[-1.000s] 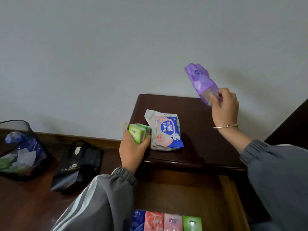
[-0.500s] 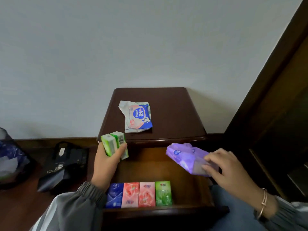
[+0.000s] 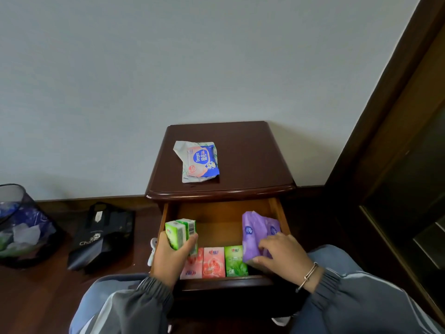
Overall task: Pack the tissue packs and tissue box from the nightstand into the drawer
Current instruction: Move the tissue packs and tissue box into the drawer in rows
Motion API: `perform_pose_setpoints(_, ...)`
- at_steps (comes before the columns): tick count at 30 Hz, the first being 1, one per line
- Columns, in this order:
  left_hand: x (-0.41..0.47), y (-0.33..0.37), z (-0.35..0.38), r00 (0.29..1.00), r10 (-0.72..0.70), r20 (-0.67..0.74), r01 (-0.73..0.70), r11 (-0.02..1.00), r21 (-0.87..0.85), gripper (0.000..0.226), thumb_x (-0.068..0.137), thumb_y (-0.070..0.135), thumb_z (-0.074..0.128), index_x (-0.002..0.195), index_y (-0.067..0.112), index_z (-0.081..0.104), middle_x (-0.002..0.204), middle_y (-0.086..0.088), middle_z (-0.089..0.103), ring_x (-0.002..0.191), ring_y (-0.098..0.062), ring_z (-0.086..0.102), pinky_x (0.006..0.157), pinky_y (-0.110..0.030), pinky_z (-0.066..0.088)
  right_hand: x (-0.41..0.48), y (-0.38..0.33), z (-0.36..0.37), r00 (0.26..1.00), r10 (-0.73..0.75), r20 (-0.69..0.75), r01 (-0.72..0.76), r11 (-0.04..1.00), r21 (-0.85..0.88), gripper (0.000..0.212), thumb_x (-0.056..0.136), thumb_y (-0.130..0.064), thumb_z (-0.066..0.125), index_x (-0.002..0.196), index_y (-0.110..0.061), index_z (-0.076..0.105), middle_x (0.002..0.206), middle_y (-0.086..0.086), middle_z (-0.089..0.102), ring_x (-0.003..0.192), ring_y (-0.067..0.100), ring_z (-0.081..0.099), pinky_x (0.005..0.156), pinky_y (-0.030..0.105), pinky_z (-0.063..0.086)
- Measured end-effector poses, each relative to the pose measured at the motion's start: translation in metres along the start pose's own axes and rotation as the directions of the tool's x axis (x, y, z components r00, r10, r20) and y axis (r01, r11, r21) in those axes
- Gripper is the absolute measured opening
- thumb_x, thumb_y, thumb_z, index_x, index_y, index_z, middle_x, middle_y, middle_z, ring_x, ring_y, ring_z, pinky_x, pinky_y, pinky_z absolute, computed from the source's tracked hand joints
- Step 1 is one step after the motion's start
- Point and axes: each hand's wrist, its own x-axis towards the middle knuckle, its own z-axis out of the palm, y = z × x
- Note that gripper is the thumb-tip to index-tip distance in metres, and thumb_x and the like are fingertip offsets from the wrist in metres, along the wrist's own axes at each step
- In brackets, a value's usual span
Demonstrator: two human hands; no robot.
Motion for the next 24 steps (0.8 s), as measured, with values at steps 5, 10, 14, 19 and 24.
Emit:
perform_pose_setpoints(5, 0.001, -0.001, 0.004, 1.000, -0.010, -0.005, 0.011, 0.992, 0.125, 0.041, 0.070, 0.042, 0.081, 0.094, 0.025, 0.053, 0.091, 0.002, 0.066, 0.084, -0.015, 0.066, 0.073, -0.039, 0.057, 0.010, 0.008, 0.011, 0.984, -0.091, 0.151, 0.080, 0.994, 0.075, 0.069, 0.087, -0.048, 0.052, 0.147, -0.027, 0.026, 0.156, -0.001, 0.022, 0.143, 0.016, 0.024, 0.112, 0.031, 0.028)
perform_pose_setpoints(10, 0.000, -0.002, 0.002, 0.999, -0.039, -0.002, 0.039, 0.988, 0.146, 0.040, 0.070, 0.042, 0.081, 0.091, 0.024, 0.051, 0.087, 0.005, 0.066, 0.078, -0.010, 0.066, 0.058, -0.020, 0.047, 0.016, 0.012, 0.020, 0.916, -0.072, 0.394, 0.024, 0.992, 0.125, 0.052, 0.094, -0.040, 0.045, 0.142, -0.022, 0.037, 0.152, 0.004, 0.033, 0.133, 0.023, 0.042, 0.107, 0.031, 0.036)
perform_pose_setpoints(14, 0.001, -0.004, 0.000, 0.998, -0.061, 0.001, 0.060, 0.982, 0.178, 0.044, 0.070, 0.045, 0.080, 0.093, 0.022, 0.052, 0.088, 0.002, 0.067, 0.077, -0.011, 0.065, 0.060, -0.024, 0.050, 0.017, 0.018, 0.019, 0.884, -0.072, 0.461, 0.005, 0.989, 0.145, 0.047, 0.096, -0.041, 0.041, 0.141, -0.025, 0.039, 0.139, 0.006, 0.051, 0.124, 0.026, 0.048, 0.100, 0.028, 0.038)
perform_pose_setpoints(19, 0.001, -0.002, 0.000, 0.998, -0.068, 0.007, 0.065, 0.973, 0.223, 0.044, 0.069, 0.048, 0.079, 0.089, 0.023, 0.049, 0.086, 0.003, 0.066, 0.075, -0.011, 0.066, 0.061, -0.029, 0.054, 0.014, 0.019, 0.018, 0.908, -0.089, 0.410, -0.005, 0.975, 0.224, 0.044, 0.096, -0.041, 0.044, 0.137, -0.026, 0.044, 0.133, 0.005, 0.056, 0.119, 0.022, 0.052, 0.098, 0.026, 0.040)
perform_pose_setpoints(24, -0.001, 0.000, -0.001, 0.998, -0.065, 0.001, 0.063, 0.973, 0.221, 0.044, 0.071, 0.044, 0.079, 0.092, 0.021, 0.050, 0.089, 0.001, 0.066, 0.076, -0.011, 0.065, 0.057, -0.021, 0.047, 0.022, 0.039, 0.014, 0.982, 0.057, -0.181, -0.010, 0.968, 0.252, 0.039, 0.090, -0.027, 0.057, 0.128, -0.020, 0.055, 0.134, 0.001, 0.054, 0.133, 0.021, 0.041, 0.107, 0.034, 0.035)
